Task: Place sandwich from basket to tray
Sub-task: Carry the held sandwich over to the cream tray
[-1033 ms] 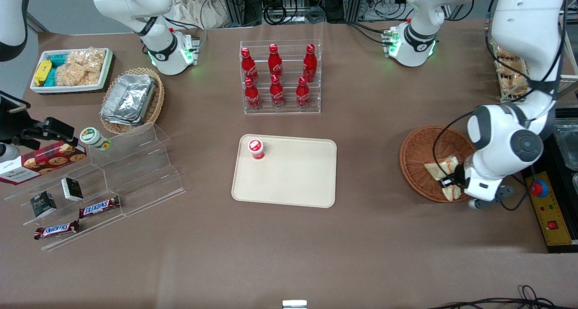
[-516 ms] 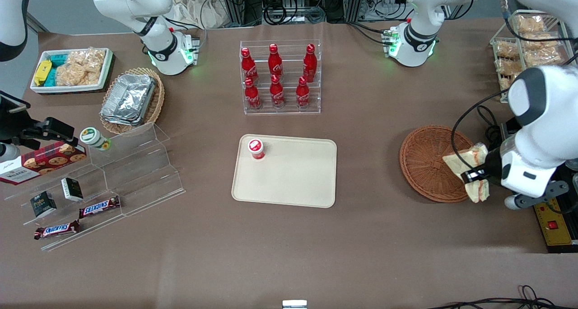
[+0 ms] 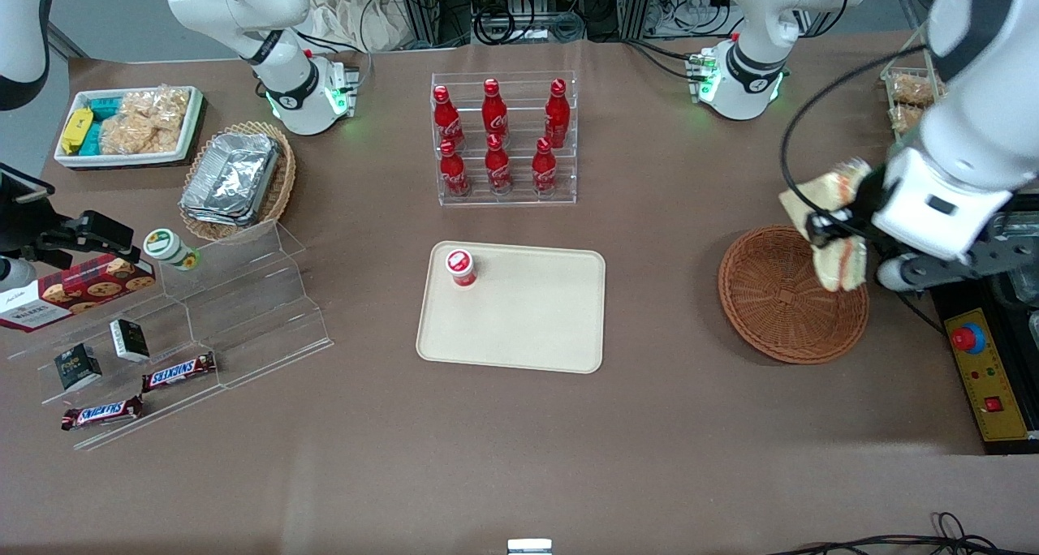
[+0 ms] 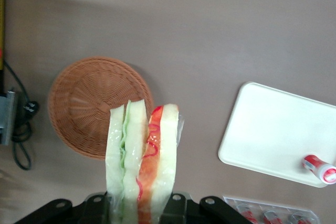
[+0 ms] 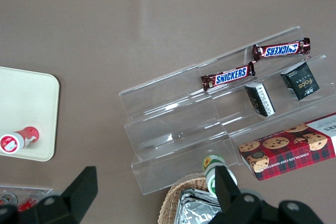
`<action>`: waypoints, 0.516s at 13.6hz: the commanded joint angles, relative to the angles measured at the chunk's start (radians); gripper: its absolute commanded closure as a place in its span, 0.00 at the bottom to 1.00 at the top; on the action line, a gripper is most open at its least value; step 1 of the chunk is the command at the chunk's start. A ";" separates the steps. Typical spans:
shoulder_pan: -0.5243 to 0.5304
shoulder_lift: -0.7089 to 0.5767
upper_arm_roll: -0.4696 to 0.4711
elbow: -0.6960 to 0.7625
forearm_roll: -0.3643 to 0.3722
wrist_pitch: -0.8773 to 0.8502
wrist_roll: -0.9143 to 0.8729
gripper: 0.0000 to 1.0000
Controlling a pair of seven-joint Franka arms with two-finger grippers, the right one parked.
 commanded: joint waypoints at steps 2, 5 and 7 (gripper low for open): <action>-0.177 0.012 0.003 0.039 0.023 -0.019 -0.191 0.70; -0.294 0.088 0.006 0.036 0.021 0.048 -0.292 0.69; -0.337 0.165 0.006 0.029 0.013 0.105 -0.299 0.69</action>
